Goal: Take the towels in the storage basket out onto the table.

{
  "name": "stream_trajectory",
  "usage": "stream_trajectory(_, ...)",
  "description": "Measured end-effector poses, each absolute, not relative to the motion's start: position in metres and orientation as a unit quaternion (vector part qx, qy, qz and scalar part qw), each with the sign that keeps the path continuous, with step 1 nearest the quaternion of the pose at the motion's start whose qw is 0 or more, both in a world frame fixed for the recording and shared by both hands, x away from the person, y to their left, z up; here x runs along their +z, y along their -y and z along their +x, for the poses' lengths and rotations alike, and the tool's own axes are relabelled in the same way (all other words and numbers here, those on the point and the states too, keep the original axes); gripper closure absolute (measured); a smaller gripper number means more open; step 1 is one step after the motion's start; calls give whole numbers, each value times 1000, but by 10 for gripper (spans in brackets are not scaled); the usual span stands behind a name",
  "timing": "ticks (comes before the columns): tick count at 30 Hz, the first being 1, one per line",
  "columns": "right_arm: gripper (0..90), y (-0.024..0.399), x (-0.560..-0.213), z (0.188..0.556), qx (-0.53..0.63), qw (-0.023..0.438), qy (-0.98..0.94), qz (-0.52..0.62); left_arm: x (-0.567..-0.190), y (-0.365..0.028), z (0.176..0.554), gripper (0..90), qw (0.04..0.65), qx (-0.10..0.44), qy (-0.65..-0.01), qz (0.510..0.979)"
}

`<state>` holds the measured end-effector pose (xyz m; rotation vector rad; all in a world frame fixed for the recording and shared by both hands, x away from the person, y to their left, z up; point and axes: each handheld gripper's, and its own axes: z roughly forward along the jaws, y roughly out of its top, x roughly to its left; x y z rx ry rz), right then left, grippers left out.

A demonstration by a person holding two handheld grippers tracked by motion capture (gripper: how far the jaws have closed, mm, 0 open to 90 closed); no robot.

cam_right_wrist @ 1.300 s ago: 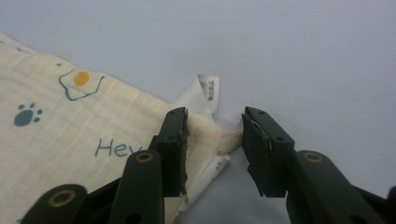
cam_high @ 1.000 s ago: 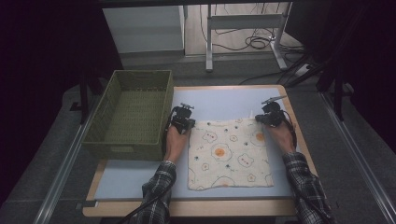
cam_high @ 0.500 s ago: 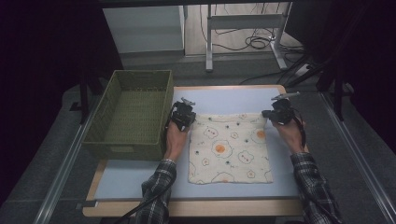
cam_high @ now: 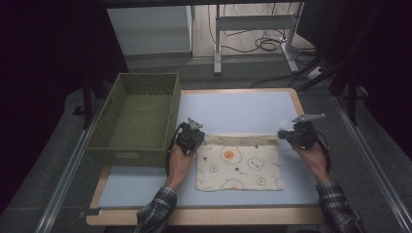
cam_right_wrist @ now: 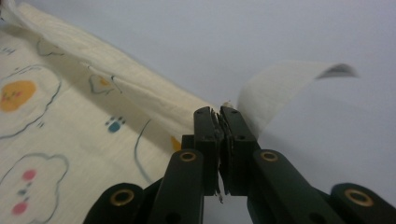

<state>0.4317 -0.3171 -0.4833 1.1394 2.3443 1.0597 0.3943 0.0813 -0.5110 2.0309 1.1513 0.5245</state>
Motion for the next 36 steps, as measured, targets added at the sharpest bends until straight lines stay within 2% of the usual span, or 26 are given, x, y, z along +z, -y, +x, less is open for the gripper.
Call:
stream_trajectory(17,859,329,-491,351,398,139,-826,373,-522,-101,320,881,422,167,-427,782)
stream_trajectory(23,858,333,-493,326,411,127,-825,367,-526,-103,300,882,424,167,-412,789)
stream_trajectory(31,856,330,-496,300,410,117,-832,355,-525,-105,275,882,430,181,-387,795)
stream_trajectory(36,856,331,-504,289,407,111,-834,355,-530,-107,265,881,432,169,-384,798)
